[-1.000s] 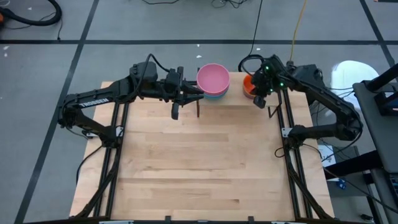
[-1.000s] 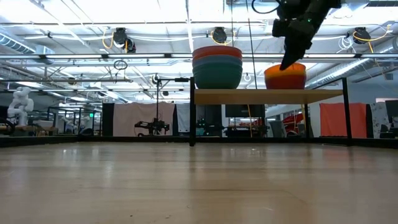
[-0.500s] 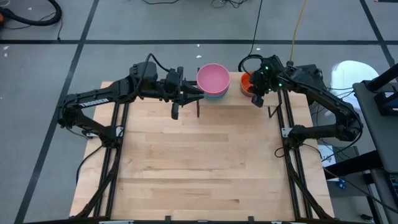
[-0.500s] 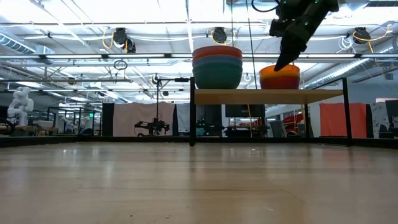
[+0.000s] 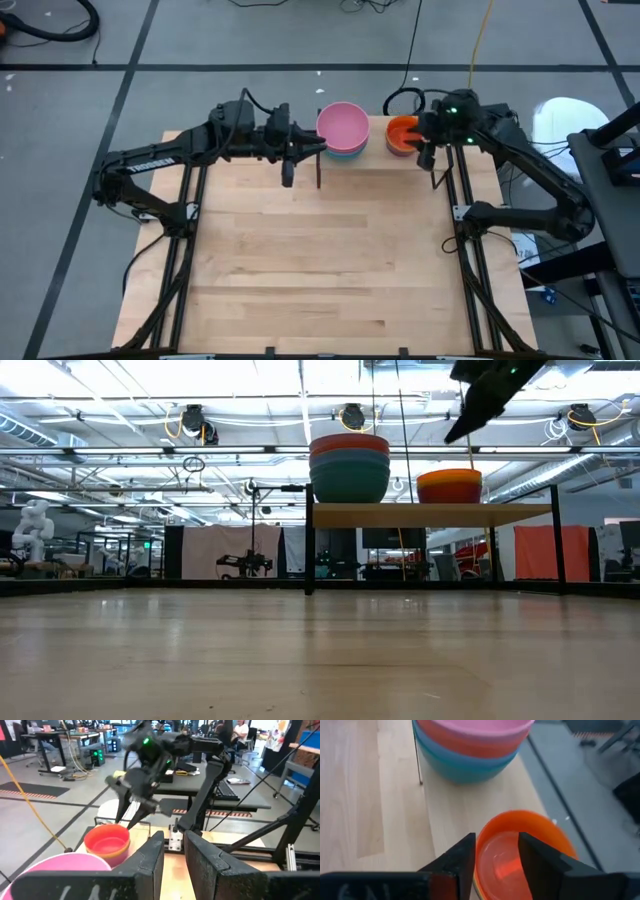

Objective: Place and stack bowls onto a shelf
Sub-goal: Return to Home Position

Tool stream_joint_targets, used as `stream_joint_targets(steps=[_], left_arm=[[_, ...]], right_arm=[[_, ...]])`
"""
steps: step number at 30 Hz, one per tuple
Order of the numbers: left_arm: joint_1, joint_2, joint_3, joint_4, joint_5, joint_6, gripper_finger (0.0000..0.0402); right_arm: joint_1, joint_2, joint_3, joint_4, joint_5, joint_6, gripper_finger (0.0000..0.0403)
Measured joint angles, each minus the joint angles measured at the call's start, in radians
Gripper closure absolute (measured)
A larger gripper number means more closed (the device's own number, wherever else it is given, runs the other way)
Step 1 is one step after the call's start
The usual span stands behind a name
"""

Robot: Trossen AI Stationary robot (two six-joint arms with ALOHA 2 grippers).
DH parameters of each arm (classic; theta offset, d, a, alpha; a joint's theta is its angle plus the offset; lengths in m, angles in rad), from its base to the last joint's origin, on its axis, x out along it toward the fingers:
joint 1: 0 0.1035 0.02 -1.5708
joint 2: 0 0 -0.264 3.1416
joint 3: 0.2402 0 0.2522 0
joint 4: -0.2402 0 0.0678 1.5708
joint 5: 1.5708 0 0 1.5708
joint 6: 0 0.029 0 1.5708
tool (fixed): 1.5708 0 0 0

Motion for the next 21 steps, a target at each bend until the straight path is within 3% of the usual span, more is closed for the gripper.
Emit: stream_joint_targets(steps=[5, 16, 21], left_arm=[[0.01, -0.051, 0.0, -0.047, -0.008, 0.006, 0.0321], [0.012, -0.264, 0.001, -0.348, -0.204, 0.027, 0.0323], [0.012, -0.35, 0.0, -0.514, -0.242, -0.008, 0.037]], right_arm=[[0.0, -0.098, 0.0, 0.018, 0.001, 0.0, 0.0257], [0.0, -0.29, 0.0, 0.035, -0.001, 0.0, 0.0263], [0.0, -0.359, 0.001, 0.035, -0.001, 0.036, 0.0263]])
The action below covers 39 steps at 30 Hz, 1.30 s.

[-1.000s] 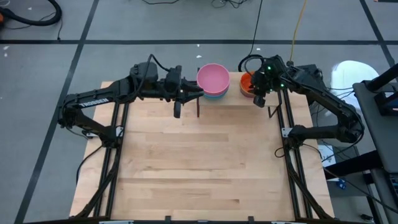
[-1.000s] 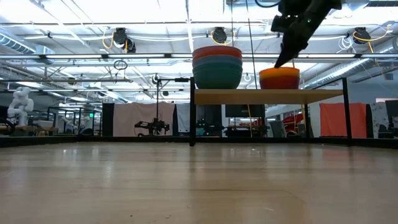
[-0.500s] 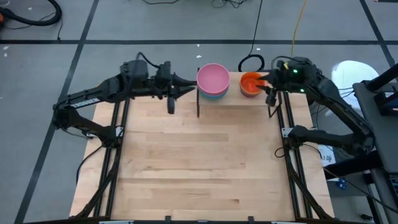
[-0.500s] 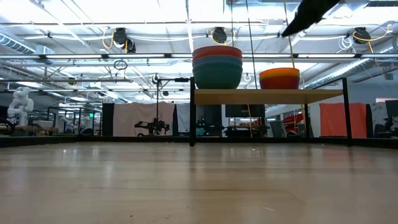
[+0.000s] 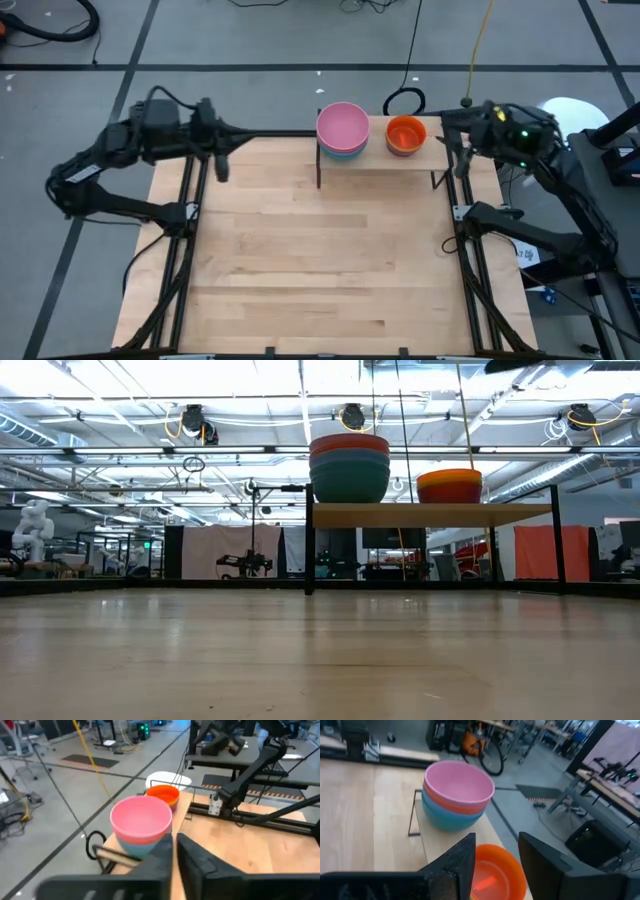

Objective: Place and stack bowls onto a shelf
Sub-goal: Return to Home Position

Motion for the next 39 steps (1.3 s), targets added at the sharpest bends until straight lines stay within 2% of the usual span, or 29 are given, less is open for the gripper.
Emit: stream_joint_targets(steps=[3, 12, 17, 24, 33, 39], left_arm=[[0.0, -0.047, 0.0, -0.089, -0.012, -0.028, 0.0394], [0.0, -0.179, 0.0, -0.316, -0.053, -0.139, 0.0396], [0.0, -0.242, 0.0, -0.403, -0.053, -0.164, 0.0398], [0.0, -0.321, 0.0, -0.548, -0.055, -0.213, 0.0398], [0.0, -0.459, -0.001, -0.64, -0.055, -0.212, 0.0394], [0.0, -0.595, -0.05, -0.654, -0.055, -0.231, 0.0394]], right_arm=[[0.0, -0.036, 0.001, 0.0, 0.0, 0.007, 0.0264], [0.0, -0.157, 0.001, -0.017, 0.0, -0.001, 0.0264], [0.0, -0.2, 0.002, -0.024, -0.001, 0.05, 0.0264], [0.0, -0.241, 0.002, -0.128, -0.001, 0.061, 0.0264], [0.0, -0.281, 0.002, -0.222, -0.001, 0.16, 0.0264], [0.0, -0.301, 0.002, -0.255, -0.002, 0.207, 0.0264]])
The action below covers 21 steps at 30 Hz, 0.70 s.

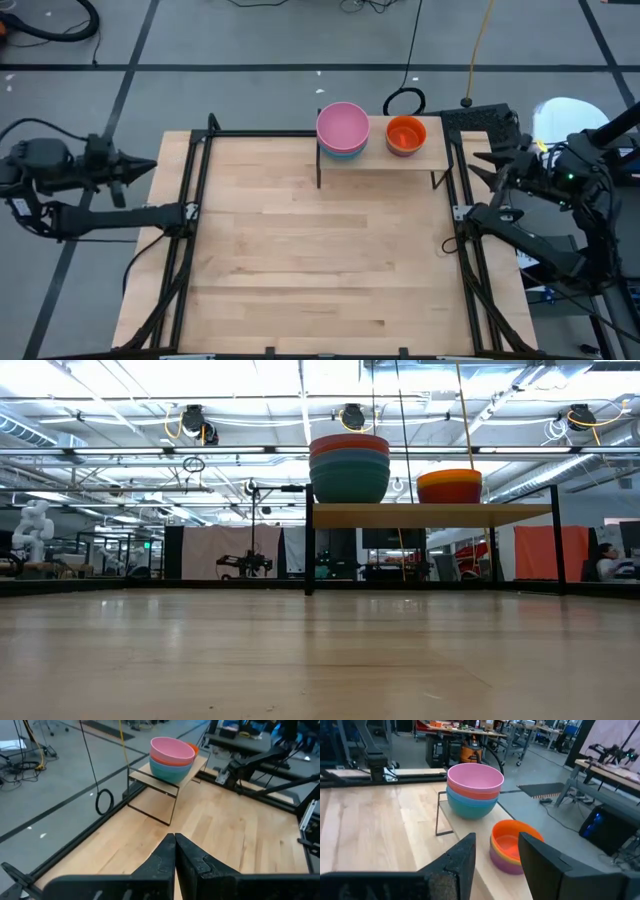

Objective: Place and stack bowls onto a shelf
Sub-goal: Return to Home Position

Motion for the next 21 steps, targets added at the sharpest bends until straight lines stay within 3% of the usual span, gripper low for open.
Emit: stream_joint_targets(steps=[9, 21], left_arm=[[0.0, -0.217, -0.173, 0.008, -0.007, -0.02, 0.0394], [0.0, -0.378, -0.398, 0.085, -0.008, -0.079, 0.0395]], right_arm=[[0.0, -0.014, 0.0, -0.001, 0.0, 0.105, 0.0264], [0.0, -0.014, 0.0, -0.001, 0.0, 0.106, 0.0283]])
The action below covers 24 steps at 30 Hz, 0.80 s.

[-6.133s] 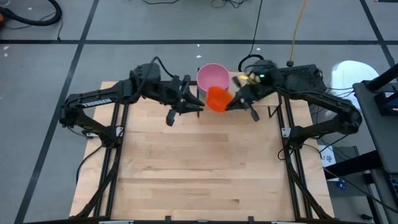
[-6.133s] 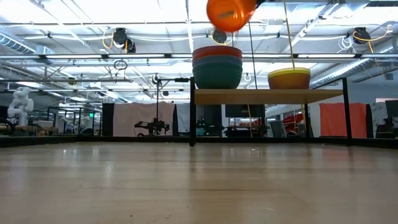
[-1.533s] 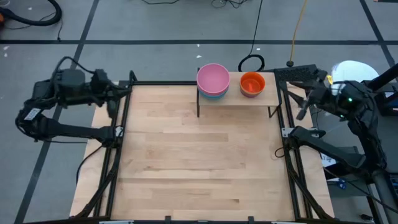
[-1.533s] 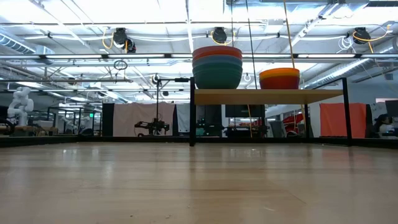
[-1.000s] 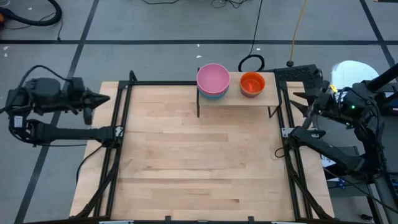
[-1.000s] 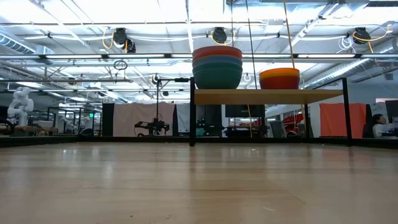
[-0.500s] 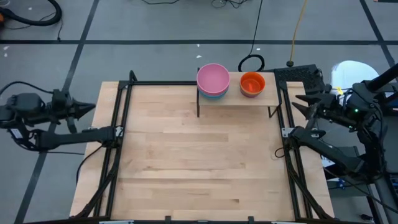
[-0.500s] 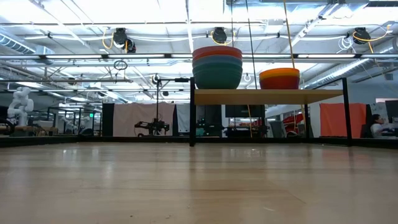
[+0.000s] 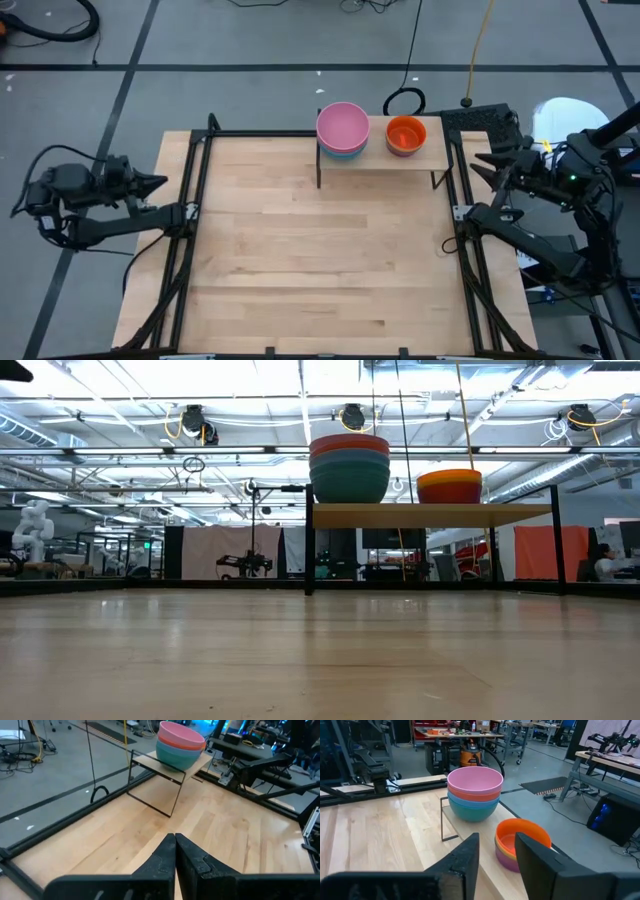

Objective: Place and stack bowls onto a shelf
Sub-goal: Return to Home Position

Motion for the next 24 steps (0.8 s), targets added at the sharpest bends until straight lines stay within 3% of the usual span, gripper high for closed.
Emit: stream_joint_targets(steps=[9, 16, 20, 24], left_arm=[[0.0, -0.063, -0.173, 0.126, 0.001, -0.005, 0.0396], [0.0, -0.063, -0.377, 0.419, 0.005, 0.005, 0.0388], [0.0, -0.063, -0.482, 0.638, 0.082, -0.019, 0.0392], [-0.001, -0.059, -0.596, 0.826, 0.16, -0.004, 0.0397]], right_arm=[[0.0, 0.0, 0.0, 0.0, -0.007, 0.0, 0.0336], [0.0, 0.0, -0.06, 0.067, -0.107, 0.016, 0.0367], [0.0, 0.0, -0.136, 0.149, -0.123, 0.053, 0.039], [0.0, 0.001, -0.227, 0.282, -0.235, 0.045, 0.04]])
